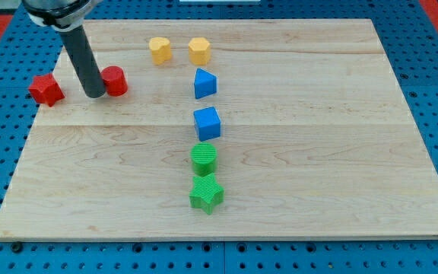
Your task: Place the red circle to the left of the yellow hexagon
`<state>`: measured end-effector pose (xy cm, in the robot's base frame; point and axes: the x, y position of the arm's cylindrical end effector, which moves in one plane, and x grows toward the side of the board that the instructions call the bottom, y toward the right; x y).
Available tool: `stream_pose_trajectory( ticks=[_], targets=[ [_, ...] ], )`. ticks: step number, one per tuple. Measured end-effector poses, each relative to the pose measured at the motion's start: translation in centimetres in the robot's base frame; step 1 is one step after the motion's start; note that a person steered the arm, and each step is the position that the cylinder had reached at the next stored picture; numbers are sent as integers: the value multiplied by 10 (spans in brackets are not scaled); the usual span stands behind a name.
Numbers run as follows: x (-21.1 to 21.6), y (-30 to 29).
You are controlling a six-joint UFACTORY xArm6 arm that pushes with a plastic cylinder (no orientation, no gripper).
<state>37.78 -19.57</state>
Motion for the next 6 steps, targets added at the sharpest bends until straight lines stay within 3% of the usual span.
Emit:
stream_pose_trajectory(
  ticks=[2, 3, 5, 6],
  targets=[
    [5, 55],
    [-50, 62],
    [-18, 44],
    [-39, 21]
  ],
)
